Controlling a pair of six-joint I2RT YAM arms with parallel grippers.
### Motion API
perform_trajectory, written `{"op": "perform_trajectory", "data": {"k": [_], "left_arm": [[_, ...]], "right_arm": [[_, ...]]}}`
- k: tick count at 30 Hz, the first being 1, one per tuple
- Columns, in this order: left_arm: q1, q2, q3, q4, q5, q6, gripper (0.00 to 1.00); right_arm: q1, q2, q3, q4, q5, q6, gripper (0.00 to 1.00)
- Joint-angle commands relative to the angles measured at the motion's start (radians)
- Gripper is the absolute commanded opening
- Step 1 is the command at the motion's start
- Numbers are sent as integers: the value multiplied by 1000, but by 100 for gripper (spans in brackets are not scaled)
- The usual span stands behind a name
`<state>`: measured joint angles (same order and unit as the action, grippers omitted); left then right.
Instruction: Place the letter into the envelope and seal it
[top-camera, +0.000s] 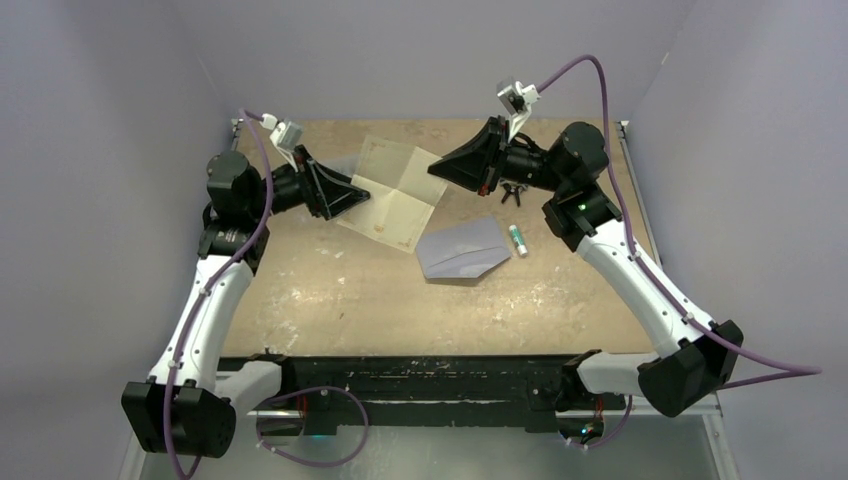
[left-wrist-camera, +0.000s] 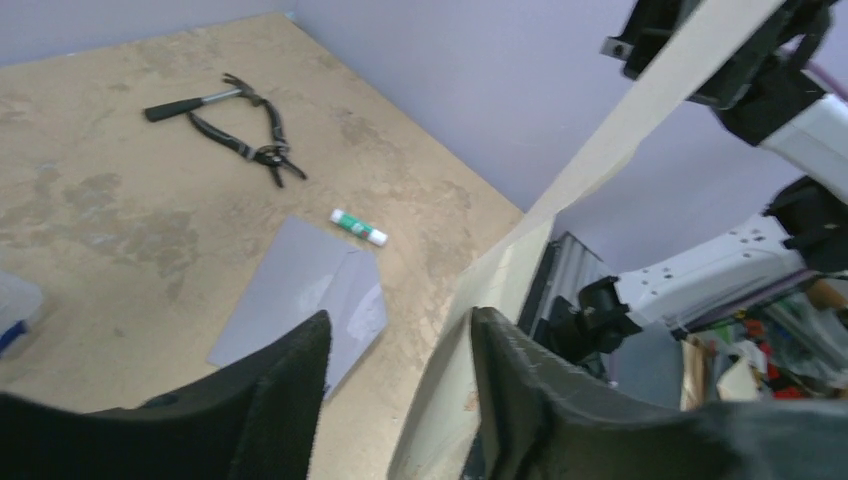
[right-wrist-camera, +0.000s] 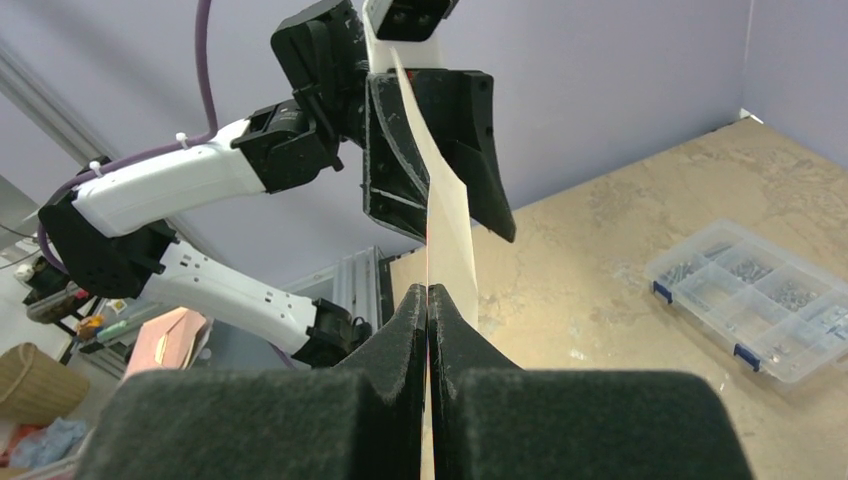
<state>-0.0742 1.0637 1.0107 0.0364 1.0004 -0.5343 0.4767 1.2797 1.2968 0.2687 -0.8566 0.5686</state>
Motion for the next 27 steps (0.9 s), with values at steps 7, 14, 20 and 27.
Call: {"op": "perform_trajectory", "data": {"k": [7, 14, 20, 27], "left_arm": [[-9, -79, -45, 185, 184, -82, 29], [-19, -78, -50, 187, 189, -83, 13], [-24, -104, -106, 379, 73, -215, 0], [-26, -36, -138, 528, -49, -381, 0]], "right_arm": [[-3, -26, 24, 86, -15, 23, 0], [-3, -40, 17, 188, -52, 47, 0], [-3, -21, -1, 178, -113, 7, 0], [2, -42, -79, 201, -271, -60, 68]]}}
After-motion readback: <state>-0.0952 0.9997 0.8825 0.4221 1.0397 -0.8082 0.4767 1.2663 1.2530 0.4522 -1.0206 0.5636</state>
